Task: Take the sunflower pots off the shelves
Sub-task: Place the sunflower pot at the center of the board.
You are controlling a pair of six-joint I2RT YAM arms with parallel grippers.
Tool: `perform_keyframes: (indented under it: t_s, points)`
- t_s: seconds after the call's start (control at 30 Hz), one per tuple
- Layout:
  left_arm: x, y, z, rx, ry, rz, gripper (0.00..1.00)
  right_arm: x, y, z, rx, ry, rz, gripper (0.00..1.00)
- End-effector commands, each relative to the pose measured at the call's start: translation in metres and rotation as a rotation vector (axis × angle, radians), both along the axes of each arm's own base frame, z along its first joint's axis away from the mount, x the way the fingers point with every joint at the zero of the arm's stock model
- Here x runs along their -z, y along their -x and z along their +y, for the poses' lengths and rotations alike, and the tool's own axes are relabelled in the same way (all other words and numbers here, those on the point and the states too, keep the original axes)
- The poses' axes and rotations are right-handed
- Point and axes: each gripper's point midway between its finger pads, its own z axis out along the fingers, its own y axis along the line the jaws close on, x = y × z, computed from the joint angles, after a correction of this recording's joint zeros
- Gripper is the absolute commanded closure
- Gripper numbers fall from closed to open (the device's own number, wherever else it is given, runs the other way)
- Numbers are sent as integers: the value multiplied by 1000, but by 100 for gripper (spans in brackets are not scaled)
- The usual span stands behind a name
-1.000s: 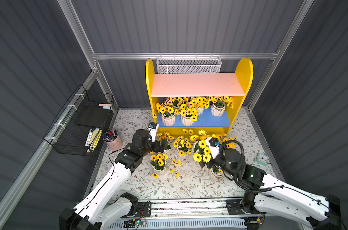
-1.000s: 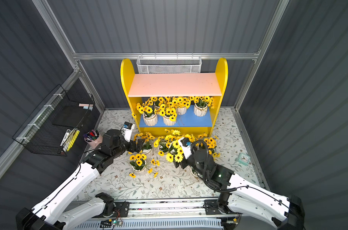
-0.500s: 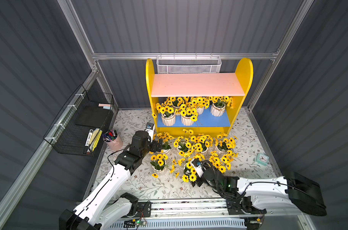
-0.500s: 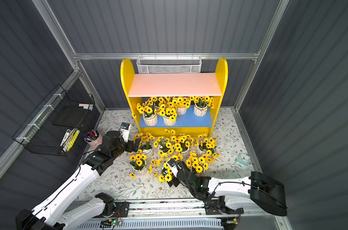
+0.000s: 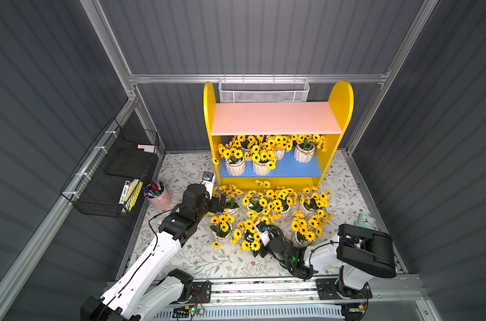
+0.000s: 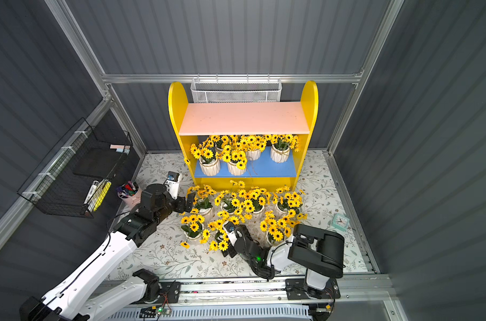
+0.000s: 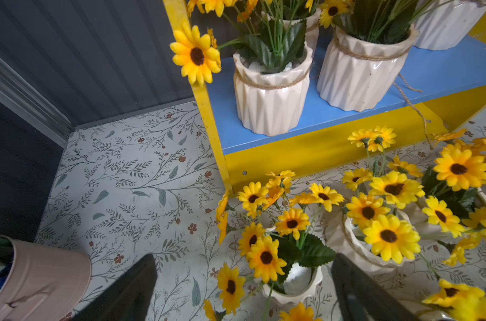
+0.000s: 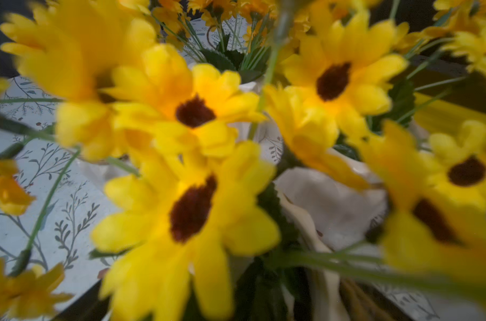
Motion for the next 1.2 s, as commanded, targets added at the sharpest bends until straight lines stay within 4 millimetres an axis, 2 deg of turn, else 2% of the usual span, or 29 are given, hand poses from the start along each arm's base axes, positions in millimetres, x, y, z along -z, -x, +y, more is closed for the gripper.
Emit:
perform_keyframes:
  t_s: [0.0,0.27,0.3,0.33,0.37,0.47,0.63,0.8,1.0,1.17]
  points:
    - [-6,1,0,7,-12,-31,1,-5,-4,17,-17,-58,-35,100]
    - [-6,1,0,12,-12,-32,0,4,-12,31,-21,-46,-86,100]
    - [-6,1,-1,14,-12,-31,0,4,-10,33,-35,-46,-84,84]
    - [-7,1,-1,14,-13,-30,1,4,-8,33,-47,-45,-83,49]
    - [-8,1,-1,16,-11,-32,1,2,-8,30,-41,-43,-77,31]
    - [-9,2,-2,22,-6,-35,1,1,-5,21,-32,-3,-55,2]
    - [-11,4,-5,40,3,-38,1,-8,1,5,-38,74,-16,1]
    - [-11,4,-7,52,7,-35,1,-6,12,3,-113,214,87,1]
    - [-11,4,-10,67,11,-32,1,-5,27,-20,-124,285,177,1]
    - [-8,8,-33,180,72,2,1,-18,47,-41,-162,322,255,1]
